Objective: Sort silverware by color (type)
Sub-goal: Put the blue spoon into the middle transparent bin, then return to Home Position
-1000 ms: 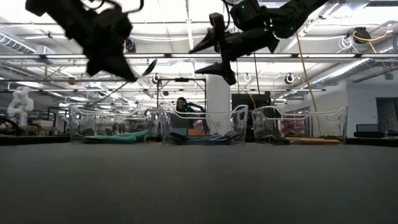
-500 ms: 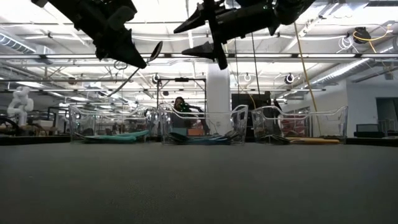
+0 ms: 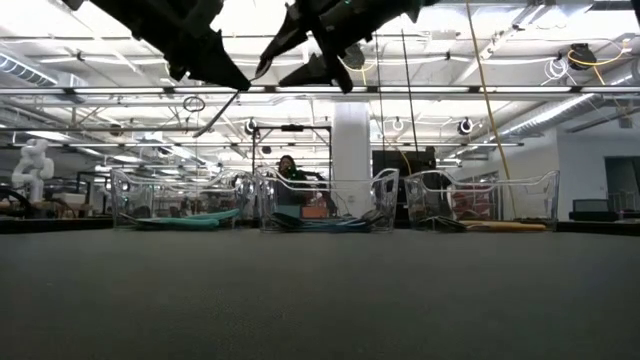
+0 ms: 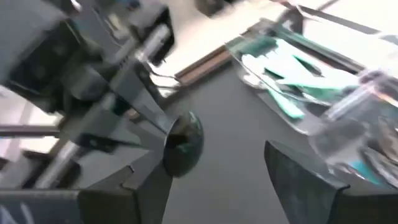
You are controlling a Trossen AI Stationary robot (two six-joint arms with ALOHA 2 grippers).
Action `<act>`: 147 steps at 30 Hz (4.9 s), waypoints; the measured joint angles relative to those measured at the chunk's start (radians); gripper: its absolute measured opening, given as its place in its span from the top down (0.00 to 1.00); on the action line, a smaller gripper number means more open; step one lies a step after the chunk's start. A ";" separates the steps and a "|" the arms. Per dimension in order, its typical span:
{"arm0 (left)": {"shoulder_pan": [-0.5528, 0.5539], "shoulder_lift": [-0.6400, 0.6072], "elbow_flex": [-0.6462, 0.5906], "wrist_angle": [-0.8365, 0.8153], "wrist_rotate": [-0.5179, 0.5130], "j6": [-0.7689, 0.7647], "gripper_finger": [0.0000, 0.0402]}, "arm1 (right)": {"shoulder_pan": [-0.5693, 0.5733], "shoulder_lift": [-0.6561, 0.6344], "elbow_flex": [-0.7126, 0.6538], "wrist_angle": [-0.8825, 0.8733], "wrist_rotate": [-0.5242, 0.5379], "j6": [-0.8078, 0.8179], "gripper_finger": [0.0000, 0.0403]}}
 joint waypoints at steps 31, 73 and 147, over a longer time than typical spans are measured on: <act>0.000 -0.116 0.000 -0.266 0.000 -0.444 0.53 | -0.176 -0.274 0.045 -0.504 0.091 -0.112 0.99; 0.072 -0.496 0.000 -0.104 0.032 -0.154 0.59 | -0.401 -0.436 -0.164 -0.188 -0.262 -0.031 0.42; 0.072 -1.130 -0.425 -0.242 0.326 0.170 1.00 | 0.012 -1.724 -1.139 -0.171 0.014 -0.303 1.00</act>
